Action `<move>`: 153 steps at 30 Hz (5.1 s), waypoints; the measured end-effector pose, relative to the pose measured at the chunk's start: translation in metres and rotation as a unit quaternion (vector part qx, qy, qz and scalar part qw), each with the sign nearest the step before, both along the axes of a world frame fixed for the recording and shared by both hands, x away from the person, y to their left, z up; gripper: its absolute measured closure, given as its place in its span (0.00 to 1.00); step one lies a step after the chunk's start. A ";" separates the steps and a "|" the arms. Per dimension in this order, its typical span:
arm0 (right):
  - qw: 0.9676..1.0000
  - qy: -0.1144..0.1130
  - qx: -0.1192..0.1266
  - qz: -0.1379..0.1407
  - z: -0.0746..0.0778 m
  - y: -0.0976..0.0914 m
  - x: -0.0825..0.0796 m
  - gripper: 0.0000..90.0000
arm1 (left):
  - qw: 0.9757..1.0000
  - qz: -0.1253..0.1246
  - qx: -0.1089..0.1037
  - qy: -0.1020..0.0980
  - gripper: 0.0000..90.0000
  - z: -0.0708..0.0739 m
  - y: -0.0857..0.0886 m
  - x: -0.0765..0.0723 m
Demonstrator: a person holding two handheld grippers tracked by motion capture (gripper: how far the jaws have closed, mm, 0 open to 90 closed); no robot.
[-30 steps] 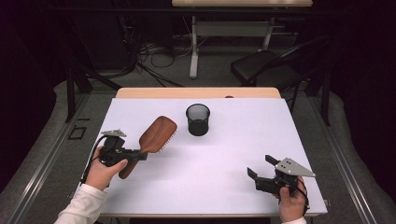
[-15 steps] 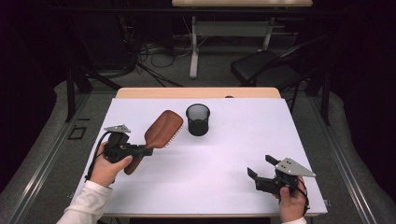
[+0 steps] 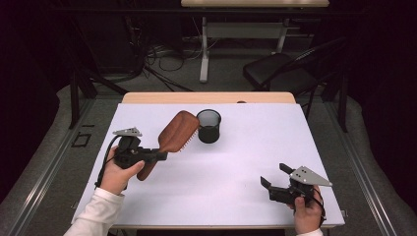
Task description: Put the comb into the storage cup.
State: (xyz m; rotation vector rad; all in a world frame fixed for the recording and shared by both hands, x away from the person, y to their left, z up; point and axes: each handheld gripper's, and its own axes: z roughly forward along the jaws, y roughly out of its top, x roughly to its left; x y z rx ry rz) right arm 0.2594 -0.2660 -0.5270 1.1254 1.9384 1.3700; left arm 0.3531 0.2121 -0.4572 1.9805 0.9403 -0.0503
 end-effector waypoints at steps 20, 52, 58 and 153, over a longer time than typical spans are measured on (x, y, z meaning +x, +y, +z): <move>1.000 0.001 0.000 0.000 0.000 -0.001 0.000 0.16 | 0.998 -0.033 -0.040 -0.039 0.82 0.014 -0.045 0.003; 1.000 0.003 0.000 -0.002 -0.001 -0.001 0.000 0.16 | 0.990 -0.079 -0.091 -0.069 0.81 0.022 -0.097 0.000; 1.000 0.004 -0.003 -0.001 -0.001 -0.001 0.001 0.16 | 0.989 -0.082 -0.098 -0.075 0.81 0.021 -0.098 -0.003; 0.990 0.136 -0.010 0.046 0.062 0.044 0.056 0.00 | 0.987 -0.067 -0.118 -0.082 0.81 0.003 -0.089 -0.004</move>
